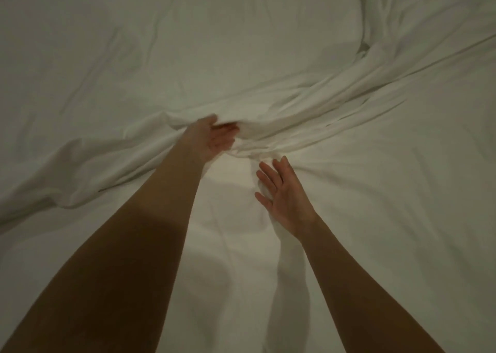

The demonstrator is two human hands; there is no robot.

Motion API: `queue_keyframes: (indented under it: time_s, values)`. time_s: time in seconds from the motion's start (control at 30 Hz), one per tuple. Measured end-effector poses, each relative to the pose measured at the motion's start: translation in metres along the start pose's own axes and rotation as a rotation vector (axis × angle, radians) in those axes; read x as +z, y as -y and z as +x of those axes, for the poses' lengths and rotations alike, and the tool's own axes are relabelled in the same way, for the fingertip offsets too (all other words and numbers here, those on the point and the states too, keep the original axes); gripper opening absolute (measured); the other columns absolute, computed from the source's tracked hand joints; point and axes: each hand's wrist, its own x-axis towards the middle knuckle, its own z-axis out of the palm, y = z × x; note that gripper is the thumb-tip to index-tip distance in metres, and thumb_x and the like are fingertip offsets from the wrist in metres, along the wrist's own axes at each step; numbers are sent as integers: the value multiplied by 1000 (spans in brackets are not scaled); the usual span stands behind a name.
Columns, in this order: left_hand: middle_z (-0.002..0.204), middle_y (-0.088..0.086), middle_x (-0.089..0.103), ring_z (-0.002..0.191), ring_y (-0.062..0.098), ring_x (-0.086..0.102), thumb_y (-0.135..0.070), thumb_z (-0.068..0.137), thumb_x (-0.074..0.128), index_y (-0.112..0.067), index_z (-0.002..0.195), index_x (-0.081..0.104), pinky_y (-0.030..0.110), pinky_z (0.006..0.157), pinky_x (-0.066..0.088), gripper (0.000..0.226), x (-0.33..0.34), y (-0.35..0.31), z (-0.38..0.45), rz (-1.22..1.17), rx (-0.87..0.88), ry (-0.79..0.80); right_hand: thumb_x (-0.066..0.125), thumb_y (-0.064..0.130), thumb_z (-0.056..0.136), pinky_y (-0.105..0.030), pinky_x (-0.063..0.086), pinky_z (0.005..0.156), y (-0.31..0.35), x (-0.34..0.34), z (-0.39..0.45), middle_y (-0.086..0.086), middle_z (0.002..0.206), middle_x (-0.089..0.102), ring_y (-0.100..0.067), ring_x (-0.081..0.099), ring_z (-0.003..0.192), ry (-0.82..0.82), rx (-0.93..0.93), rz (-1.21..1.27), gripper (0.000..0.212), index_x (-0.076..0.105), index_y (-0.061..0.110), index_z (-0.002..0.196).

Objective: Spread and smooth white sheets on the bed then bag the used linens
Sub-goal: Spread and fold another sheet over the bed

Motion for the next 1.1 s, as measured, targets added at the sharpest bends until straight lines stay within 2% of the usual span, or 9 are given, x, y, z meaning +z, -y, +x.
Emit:
queue_keyframes:
  time_s: [0.13,0.23,0.33,0.43,0.53,0.7,0.83,0.97,1.1]
  values:
    - [74,-15,69,83,-2,58,-38,102,36,-21,90,54,30,78,35,29,8,-37,-8,57,203,28,52,55,72,-46,35,110,3,-3,1,6,145,45,-13,43,133,-5,6,10,81,31,28,146]
    - [94,-10,62,87,-1,57,-37,102,40,-21,96,54,29,91,32,22,19,-56,-13,-17,300,28,55,59,71,-49,35,109,16,1,8,7,139,51,-14,47,129,-36,37,137,81,40,25,144]
    - [98,-3,63,86,3,61,-30,102,44,-15,112,53,25,84,42,20,22,-59,-11,-168,329,35,49,61,87,-40,44,88,52,15,36,11,112,59,-14,51,117,-9,-19,223,32,58,33,100]
    - [100,2,63,87,7,63,-26,102,45,-11,124,49,20,70,46,28,23,-55,-10,-246,348,41,51,62,88,-30,39,67,107,31,64,10,77,57,-13,54,87,-27,-105,210,40,58,28,68]
    - [100,4,63,87,9,63,-25,101,45,-9,130,50,20,72,47,33,24,-53,-13,-290,344,31,58,58,84,-27,43,60,128,31,68,7,80,60,-12,56,77,-44,-144,158,36,60,22,88]
    - [97,2,64,87,10,64,-21,101,47,-13,98,58,23,83,48,14,23,-27,-22,-332,311,20,57,51,78,-41,41,101,93,-26,26,-2,119,67,-19,63,111,-112,98,60,59,56,13,122]
    - [97,2,67,85,8,66,-21,100,48,-11,102,60,19,74,53,15,18,10,-28,-367,252,-5,52,52,86,-46,43,97,114,-55,28,-3,125,65,-20,61,117,-175,33,133,45,58,13,107]
    - [93,1,69,84,9,67,-16,99,49,-12,103,60,19,78,53,12,17,47,-38,-377,221,-42,57,57,79,-55,43,97,144,-49,41,3,127,63,-17,59,119,-136,-81,112,63,57,16,126]
    - [118,11,63,94,14,64,-15,99,50,-7,128,52,22,82,50,30,16,84,-47,-357,150,-79,62,54,81,-39,53,89,158,-67,33,-2,107,63,-20,66,101,-186,-232,371,58,58,13,122]
